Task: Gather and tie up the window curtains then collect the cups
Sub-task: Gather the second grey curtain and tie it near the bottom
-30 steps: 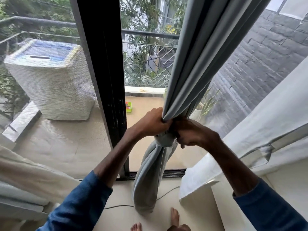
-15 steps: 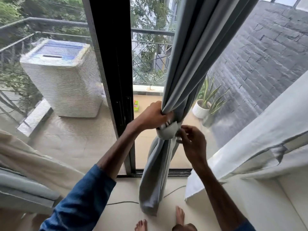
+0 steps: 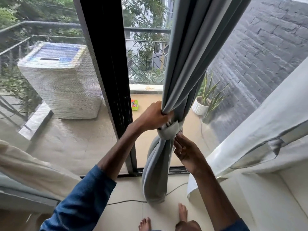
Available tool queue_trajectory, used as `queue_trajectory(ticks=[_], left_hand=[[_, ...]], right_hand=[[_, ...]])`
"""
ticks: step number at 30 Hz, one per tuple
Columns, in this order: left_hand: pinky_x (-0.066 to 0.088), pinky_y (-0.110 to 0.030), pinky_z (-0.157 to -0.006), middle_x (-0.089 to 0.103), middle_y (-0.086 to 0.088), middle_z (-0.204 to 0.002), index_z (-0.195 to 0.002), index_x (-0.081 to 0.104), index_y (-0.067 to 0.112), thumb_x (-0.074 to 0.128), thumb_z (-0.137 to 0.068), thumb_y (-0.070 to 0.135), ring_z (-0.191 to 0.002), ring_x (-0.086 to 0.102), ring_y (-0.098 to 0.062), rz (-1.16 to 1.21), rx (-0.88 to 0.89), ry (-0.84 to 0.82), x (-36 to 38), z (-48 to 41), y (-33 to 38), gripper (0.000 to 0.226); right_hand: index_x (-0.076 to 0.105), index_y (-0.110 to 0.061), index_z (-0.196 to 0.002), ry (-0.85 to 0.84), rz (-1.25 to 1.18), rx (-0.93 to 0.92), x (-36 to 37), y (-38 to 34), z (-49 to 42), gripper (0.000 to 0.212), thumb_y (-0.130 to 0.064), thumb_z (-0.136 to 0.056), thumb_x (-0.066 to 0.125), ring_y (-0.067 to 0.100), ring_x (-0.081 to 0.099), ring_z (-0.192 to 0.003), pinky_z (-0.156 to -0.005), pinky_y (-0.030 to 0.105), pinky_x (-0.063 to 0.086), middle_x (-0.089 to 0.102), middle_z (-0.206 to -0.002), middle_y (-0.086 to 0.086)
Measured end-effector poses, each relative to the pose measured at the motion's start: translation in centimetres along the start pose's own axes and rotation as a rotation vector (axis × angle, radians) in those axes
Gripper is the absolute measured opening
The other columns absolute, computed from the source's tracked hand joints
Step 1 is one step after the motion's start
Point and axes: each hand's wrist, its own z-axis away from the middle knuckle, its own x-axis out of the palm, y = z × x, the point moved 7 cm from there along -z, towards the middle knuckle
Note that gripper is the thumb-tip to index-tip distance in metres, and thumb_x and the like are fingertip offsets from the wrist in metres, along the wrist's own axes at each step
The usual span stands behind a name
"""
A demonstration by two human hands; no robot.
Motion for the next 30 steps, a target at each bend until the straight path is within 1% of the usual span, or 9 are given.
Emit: queue_trajectory(ticks=[2,7,11,14,19,21,25,27,30], left_hand=[[0.041,-0.039,-0.056,0.057,-0.010,-0.069,-0.079,0.052,0.001,0.058,-0.088,0.021,-0.062,0.050,-0.024,0.002,-0.002,0.003,0.0,0.0,0.0,0.023],[0.037,-0.034,-0.055,0.054,-0.005,-0.064,-0.075,0.051,0.004,0.058,-0.088,0.020,-0.061,0.047,-0.021,0.005,-0.007,-0.008,0.0,0.1,-0.1,0.022],[0.038,-0.036,-0.054,0.047,0.004,-0.057,-0.061,0.041,0.022,0.058,-0.084,0.024,-0.059,0.046,-0.021,0.015,0.000,-0.024,0.5,0.2,-0.1,0.029],[0.040,-0.036,-0.054,0.049,0.006,-0.058,-0.062,0.042,0.023,0.056,-0.082,0.027,-0.058,0.047,-0.019,0.067,-0.018,-0.048,0.9,-0.1,0.0,0.024],[0.040,-0.034,-0.056,0.051,0.003,-0.060,-0.068,0.047,0.015,0.058,-0.086,0.023,-0.059,0.049,-0.020,0.078,-0.022,-0.065,0.8,-0.2,-0.2,0.022],[0.041,-0.036,-0.056,0.052,0.000,-0.062,-0.070,0.049,0.011,0.059,-0.087,0.022,-0.061,0.051,-0.021,0.070,-0.008,-0.068,1.1,-0.2,-0.1,0.023],[0.043,-0.039,-0.056,0.053,0.000,-0.062,-0.073,0.052,0.007,0.060,-0.088,0.021,-0.059,0.052,-0.023,0.060,-0.001,-0.050,1.2,-0.2,0.0,0.023],[0.047,-0.044,-0.057,0.058,-0.005,-0.065,-0.076,0.054,0.004,0.059,-0.088,0.022,-0.064,0.057,-0.032,0.056,-0.006,-0.044,1.2,-0.2,-0.1,0.022],[0.049,-0.043,-0.059,0.062,-0.005,-0.067,-0.081,0.057,0.003,0.060,-0.089,0.021,-0.069,0.062,-0.033,0.044,0.000,-0.031,1.1,-0.2,0.0,0.021]], right_hand=[[0.078,-0.025,-0.095,-0.044,0.012,-0.014,0.0,-0.1,-0.4,0.011,-0.025,-0.085,0.072,0.003,0.056,-0.081,-0.051,0.015,0.033,0.064,-0.093,-0.008],[0.075,-0.021,-0.103,-0.128,0.025,0.033,-0.3,0.4,-1.6,0.048,-0.040,-0.063,0.094,0.005,0.062,-0.079,-0.055,0.017,0.041,0.066,-0.099,-0.003],[0.075,-0.020,-0.106,-0.192,0.131,0.041,0.9,-0.1,-1.6,0.044,-0.053,-0.077,0.078,0.011,0.060,-0.077,-0.071,0.025,0.050,0.062,-0.090,0.001],[0.070,-0.015,-0.122,-0.162,0.111,0.022,1.0,-0.4,-2.0,0.058,-0.052,-0.078,0.079,0.016,0.058,-0.090,-0.086,0.032,0.048,0.059,-0.102,0.009],[0.073,-0.015,-0.107,-0.132,-0.221,0.078,-0.7,1.6,-2.4,0.026,-0.031,-0.087,0.074,0.009,0.060,-0.070,-0.057,0.020,0.050,0.062,-0.091,0.001],[0.077,-0.014,-0.096,-0.117,-0.246,0.061,-1.0,1.8,-2.1,0.017,-0.023,-0.089,0.065,0.007,0.064,-0.064,-0.049,0.017,0.048,0.068,-0.080,0.000],[0.074,-0.016,-0.098,-0.097,-0.135,-0.013,-1.4,1.4,-2.2,0.020,-0.026,-0.081,0.079,0.007,0.063,-0.070,-0.055,0.018,0.051,0.066,-0.083,-0.002],[0.072,-0.017,-0.100,-0.079,-0.054,-0.052,-1.2,0.9,-2.1,0.011,-0.022,-0.095,0.064,0.006,0.065,-0.069,-0.055,0.018,0.052,0.067,-0.079,-0.004],[0.069,-0.015,-0.104,-0.078,-0.026,-0.052,-1.1,0.5,-2.3,0.019,-0.018,-0.103,0.051,0.005,0.065,-0.068,-0.054,0.018,0.052,0.067,-0.077,-0.004]])
